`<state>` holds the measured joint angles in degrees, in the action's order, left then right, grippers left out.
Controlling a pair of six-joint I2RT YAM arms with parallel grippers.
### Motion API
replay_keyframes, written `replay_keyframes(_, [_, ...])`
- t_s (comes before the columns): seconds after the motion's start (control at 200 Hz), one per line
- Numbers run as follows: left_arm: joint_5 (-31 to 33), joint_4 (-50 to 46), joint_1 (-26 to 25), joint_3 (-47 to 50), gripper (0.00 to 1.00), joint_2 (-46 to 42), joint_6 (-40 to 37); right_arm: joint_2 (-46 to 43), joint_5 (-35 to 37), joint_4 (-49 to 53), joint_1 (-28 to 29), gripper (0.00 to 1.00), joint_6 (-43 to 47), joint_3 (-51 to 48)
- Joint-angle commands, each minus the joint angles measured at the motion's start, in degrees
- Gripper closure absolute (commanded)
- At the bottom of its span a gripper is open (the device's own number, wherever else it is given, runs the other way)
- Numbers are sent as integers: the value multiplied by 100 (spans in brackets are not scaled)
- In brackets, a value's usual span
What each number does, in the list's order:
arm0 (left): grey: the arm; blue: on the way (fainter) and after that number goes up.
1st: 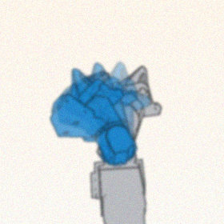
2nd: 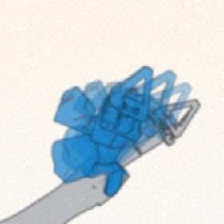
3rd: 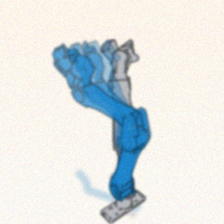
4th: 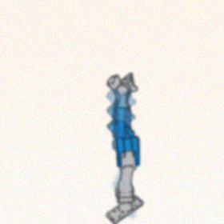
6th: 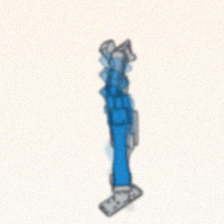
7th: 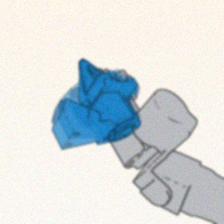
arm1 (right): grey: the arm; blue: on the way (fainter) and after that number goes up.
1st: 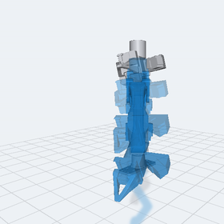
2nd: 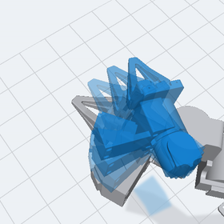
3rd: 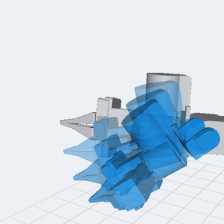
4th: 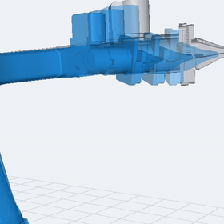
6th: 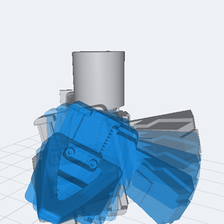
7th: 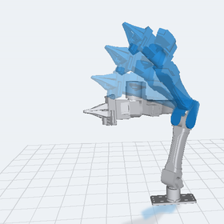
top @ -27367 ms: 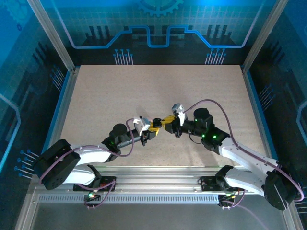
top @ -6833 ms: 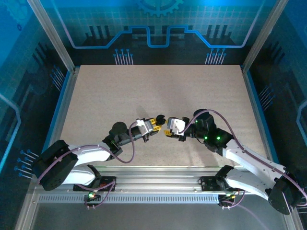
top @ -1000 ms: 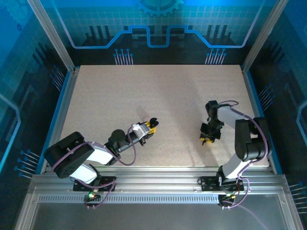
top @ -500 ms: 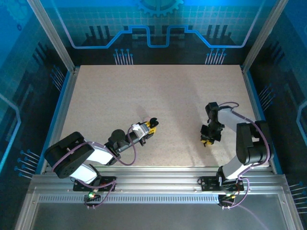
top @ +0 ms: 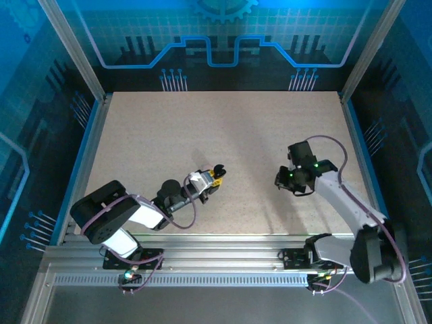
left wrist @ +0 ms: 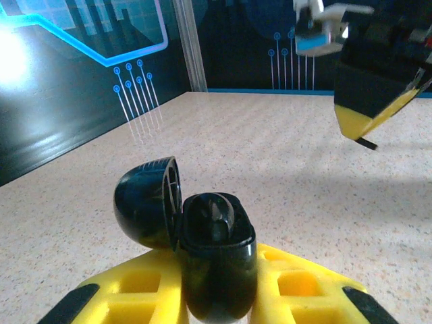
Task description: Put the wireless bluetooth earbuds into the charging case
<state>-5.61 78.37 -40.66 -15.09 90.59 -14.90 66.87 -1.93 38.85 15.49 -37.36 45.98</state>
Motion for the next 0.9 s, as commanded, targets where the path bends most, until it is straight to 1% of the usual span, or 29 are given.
replay_keyframes(0.0, [-63, 196, 41, -272, 78, 117, 201, -439, 9, -885, 356, 81, -211, -33])
replay_keyframes(0.175, [-83, 196, 38, -589, 79, 243, 250, -708, -112, -1789, 833, 81, -412, -16])
replay_keyframes(0.32, [-112, 196, 38, -860, 79, 336, 314, -659, -183, -2469, 1244, 81, -517, 85])
replay_keyframes(0.555, [-55, 196, 34, -1107, 79, 405, 251, -606, -102, -3340, 1824, 80, -593, 323])
replay_keyframes(0.66, [-63, 197, 26, -1203, 79, 416, 294, -542, -87, -3748, 1970, 80, -690, 340])
replay_keyframes(0.89, [-56, 201, 24, -1277, 79, 373, 305, -240, -55, -4136, 2169, 80, -745, 410])
